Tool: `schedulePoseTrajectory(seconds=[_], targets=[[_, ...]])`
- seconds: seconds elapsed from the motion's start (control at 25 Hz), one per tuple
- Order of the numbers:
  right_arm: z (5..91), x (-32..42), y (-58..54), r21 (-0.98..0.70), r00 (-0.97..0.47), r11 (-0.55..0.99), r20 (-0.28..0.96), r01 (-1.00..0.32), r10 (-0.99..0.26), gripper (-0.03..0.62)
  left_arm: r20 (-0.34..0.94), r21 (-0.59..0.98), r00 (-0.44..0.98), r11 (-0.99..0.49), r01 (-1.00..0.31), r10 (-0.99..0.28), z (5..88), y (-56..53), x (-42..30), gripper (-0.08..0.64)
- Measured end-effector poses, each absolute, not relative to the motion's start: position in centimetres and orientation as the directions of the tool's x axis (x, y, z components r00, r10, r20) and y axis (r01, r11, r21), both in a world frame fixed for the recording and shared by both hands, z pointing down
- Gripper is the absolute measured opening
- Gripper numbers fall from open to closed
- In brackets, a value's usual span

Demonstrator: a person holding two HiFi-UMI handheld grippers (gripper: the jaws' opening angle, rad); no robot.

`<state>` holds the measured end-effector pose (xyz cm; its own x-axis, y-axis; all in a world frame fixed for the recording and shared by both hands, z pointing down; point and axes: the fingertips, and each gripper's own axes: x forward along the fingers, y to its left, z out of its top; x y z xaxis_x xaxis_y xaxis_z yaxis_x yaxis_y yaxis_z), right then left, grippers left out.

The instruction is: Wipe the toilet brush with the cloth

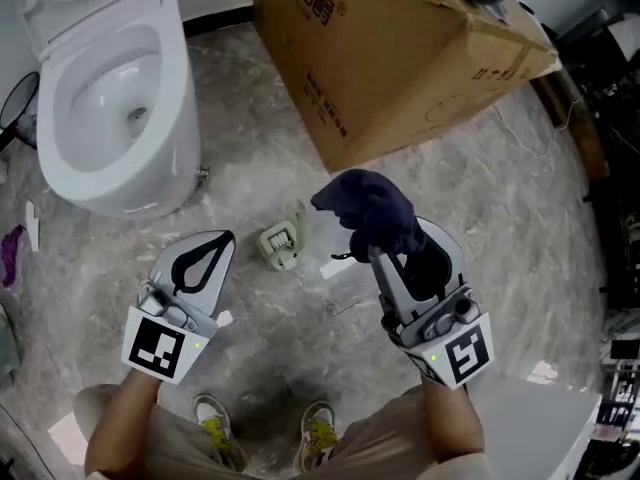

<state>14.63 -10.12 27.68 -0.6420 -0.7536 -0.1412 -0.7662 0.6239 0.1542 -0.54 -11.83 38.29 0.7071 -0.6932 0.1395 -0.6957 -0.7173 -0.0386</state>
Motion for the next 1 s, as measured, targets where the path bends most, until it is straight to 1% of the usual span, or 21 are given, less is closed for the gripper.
schedulePoseTrajectory(seconds=[0.08,0.16,0.24,0.36,0.48,0.6,0.8,0.88,0.96,1.0], targets=[[26.5,15.8,-10.4,0.157,-0.652,0.633,-0.187,-0.758,-0.735,0.146,0.157,-0.143,0.709,-0.726,-0.672,-0.687,37.9,-12.1,0.0,-0.003],[25.5,16.9,-10.7,0.13,-0.653,0.642,-0.233,-0.755,-0.721,0.146,0.159,-0.194,0.705,-0.722,-0.664,-0.691,37.3,-13.0,0.8,-0.004],[24.7,17.6,-10.2,0.084,-0.673,0.677,-0.255,-0.731,-0.695,0.146,0.134,-0.168,0.714,-0.725,-0.668,-0.688,36.8,-14.0,1.9,-0.003],[24.3,17.2,-9.4,0.011,-0.733,0.755,-0.248,-0.656,-0.633,0.146,0.07,-0.115,0.73,-0.733,-0.671,-0.679,36.6,-15.0,2.9,-0.003],[25.8,16.4,-9.5,-0.017,-0.76,0.775,-0.186,-0.631,-0.623,0.146,0.08,-0.133,0.735,-0.738,-0.662,-0.673,37.8,-14.8,2.7,-0.005],[27.6,16.3,-10.4,0.034,-0.748,0.749,-0.096,-0.662,-0.657,0.146,0.072,-0.123,0.74,-0.742,-0.659,-0.669,37.4,-14.9,3.1,-0.003],[29.6,14.6,-11.5,0.078,-0.722,0.719,-0.023,-0.691,-0.692,0.146,0.067,-0.077,0.714,-0.717,-0.693,-0.697,37.7,-16.0,2.6,-0.003],[31.4,14.2,-12.1,0.15,-0.677,0.675,0.045,-0.723,-0.735,0.144,0.078,-0.07,0.704,-0.708,-0.702,-0.706,38.4,-16.4,2.4,-0.003],[33.6,13.6,-13.1,0.311,-0.59,0.599,0.133,-0.738,-0.796,0.143,0.1,-0.027,0.697,-0.702,-0.712,-0.711,39.1,-16.7,2.1,-0.003],[34.5,12.9,-13.4,0.402,-0.556,0.57,0.166,-0.716,-0.815,0.143,0.113,0.009,0.692,-0.695,-0.719,-0.713,39.5,-16.9,1.7,-0.003]])
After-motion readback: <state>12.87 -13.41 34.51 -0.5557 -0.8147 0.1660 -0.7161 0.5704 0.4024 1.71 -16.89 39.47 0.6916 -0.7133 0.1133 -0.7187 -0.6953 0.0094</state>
